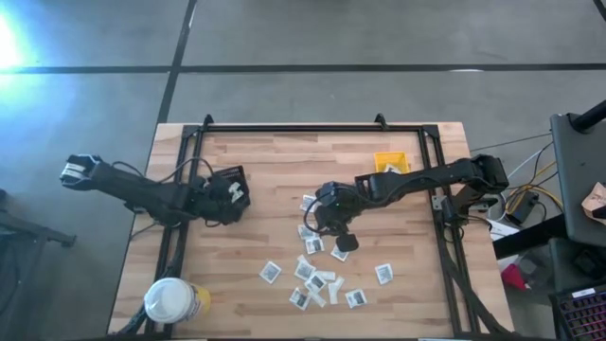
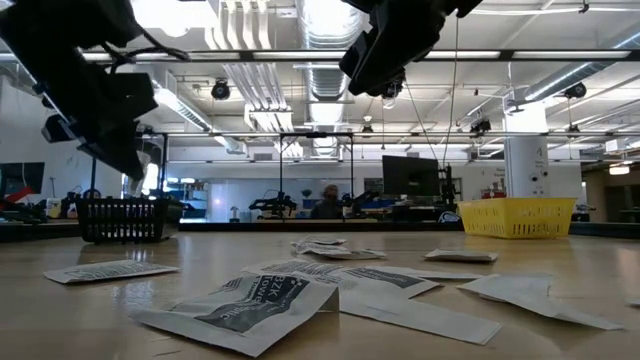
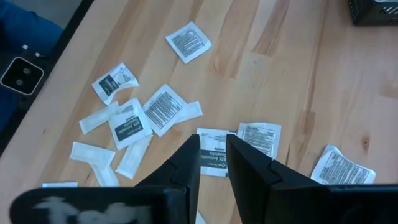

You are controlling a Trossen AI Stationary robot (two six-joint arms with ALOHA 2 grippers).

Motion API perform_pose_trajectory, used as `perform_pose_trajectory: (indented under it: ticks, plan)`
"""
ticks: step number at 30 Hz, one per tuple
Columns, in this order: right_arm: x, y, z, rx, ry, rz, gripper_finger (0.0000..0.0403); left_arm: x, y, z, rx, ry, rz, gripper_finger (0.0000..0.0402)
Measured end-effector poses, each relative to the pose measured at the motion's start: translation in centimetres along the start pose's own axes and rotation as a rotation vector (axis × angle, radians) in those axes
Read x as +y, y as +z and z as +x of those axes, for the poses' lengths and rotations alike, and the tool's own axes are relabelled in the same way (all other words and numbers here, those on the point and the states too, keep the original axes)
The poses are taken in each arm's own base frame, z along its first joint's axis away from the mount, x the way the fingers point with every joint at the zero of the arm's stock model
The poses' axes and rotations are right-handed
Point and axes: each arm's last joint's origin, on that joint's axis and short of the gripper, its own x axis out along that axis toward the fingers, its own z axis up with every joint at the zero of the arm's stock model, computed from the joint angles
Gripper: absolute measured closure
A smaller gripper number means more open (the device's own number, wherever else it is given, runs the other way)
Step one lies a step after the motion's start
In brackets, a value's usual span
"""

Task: Pick & Place First Aid Supplies
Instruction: Put the green bandage into the black bin

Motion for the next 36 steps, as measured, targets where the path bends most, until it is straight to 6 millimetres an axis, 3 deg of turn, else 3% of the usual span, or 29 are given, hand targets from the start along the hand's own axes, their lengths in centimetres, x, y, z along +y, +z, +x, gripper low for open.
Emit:
perform_pose_trajectory:
  ticks: [7,17,31,36]
  plan:
    - [0.0,0.0,0.0,-0.001,0.000,0.004,0.0333,0.5,-1.3,1.3,0.000,0.005,-0.001,0.0401]
    - [0.0,0.1,0.0,-0.010,-0.001,-0.002,0.0342,0.5,-1.2,1.3,-0.007,0.003,0.008,0.0394]
    - [-0.1,-1.1,0.7,0.028,-0.023,0.022,0.0330,0.7,-1.1,1.2,-0.028,0.029,0.045,0.0265]
    - [-0.3,-1.5,1.0,0.045,-0.048,0.036,0.0337,0.8,-0.9,1.3,-0.033,0.034,0.035,0.0235]
